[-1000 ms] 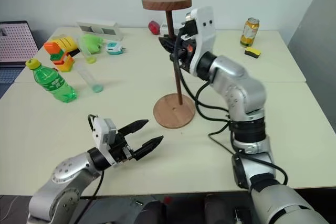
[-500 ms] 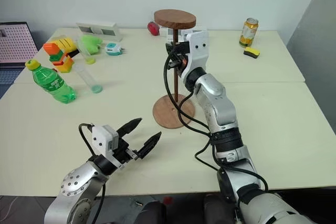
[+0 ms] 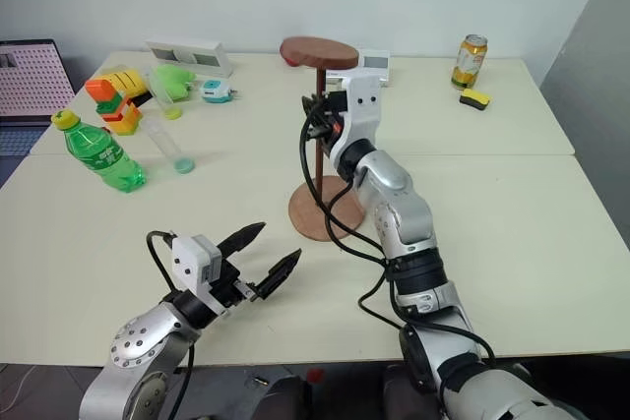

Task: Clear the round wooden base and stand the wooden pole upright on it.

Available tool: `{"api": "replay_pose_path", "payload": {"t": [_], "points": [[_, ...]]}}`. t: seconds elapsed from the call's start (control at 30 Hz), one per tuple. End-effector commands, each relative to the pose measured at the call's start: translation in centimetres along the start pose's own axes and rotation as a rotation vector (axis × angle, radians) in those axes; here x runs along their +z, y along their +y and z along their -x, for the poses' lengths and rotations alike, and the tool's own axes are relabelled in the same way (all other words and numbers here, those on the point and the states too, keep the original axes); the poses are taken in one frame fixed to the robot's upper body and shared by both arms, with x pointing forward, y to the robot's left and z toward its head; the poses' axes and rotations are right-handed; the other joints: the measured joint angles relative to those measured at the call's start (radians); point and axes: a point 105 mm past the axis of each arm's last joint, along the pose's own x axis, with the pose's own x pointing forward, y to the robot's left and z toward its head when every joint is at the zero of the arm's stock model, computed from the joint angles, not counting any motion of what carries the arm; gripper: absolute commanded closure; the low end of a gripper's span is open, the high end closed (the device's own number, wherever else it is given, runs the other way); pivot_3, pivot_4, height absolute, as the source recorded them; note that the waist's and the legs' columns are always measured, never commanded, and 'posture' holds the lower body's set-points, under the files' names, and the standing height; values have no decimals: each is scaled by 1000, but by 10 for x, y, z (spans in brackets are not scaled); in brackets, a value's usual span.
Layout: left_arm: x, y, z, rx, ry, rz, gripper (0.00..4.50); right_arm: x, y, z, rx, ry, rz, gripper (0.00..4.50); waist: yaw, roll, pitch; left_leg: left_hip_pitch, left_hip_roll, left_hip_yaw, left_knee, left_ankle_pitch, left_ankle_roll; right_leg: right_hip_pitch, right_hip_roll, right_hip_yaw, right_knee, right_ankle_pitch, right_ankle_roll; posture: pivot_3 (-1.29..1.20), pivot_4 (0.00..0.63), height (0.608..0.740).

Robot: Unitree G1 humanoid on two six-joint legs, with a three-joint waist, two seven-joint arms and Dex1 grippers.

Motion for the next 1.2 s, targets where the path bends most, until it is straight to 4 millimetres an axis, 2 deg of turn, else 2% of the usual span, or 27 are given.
{"api": "replay_pose_path", "payload": {"t": [0.03,0.37,0.47,0.6,0.87,0.97,1.03,1.2], "points": [[9,4,0,2,-29,-33,0,17,6,2,26,-62,54,4246,0,0,0,0,0,0,0,0,0,0,0,0,0,0,0,0,150,740],[12,9,-4,-4,-36,-41,0,18,-2,2,5,-68,84,4246,0,0,0,0,0,0,0,0,0,0,0,0,0,0,0,0,150,740],[12,8,-4,-9,-38,-38,0,13,2,3,17,-73,101,4246,0,0,0,0,0,0,0,0,0,0,0,0,0,0,0,0,150,740],[13,10,-4,-4,-40,-41,0,-11,10,12,52,-51,133,4246,0,0,0,0,0,0,0,0,0,0,0,0,0,0,0,0,150,740],[14,10,-4,3,-45,-38,0,-31,16,17,63,-22,150,4246,2,0,-1,3,0,0,0,0,0,3,0,0,0,0,0,0,150,740],[14,9,-4,4,-45,-35,0,-63,22,24,86,83,159,4246,2,0,-4,3,0,0,0,0,0,3,0,0,0,0,0,0,150,740],[13,9,-4,5,-42,-35,0,-87,16,29,44,184,108,4246,0,0,-8,6,0,0,-1,0,0,4,0,1,0,0,0,0,150,740],[11,10,-4,16,-28,-32,0,-108,3,37,27,304,145,4246,-1,1,-18,26,0,2,-10,0,0,22,1,2,-6,-1,-1,0,150,740]]}}
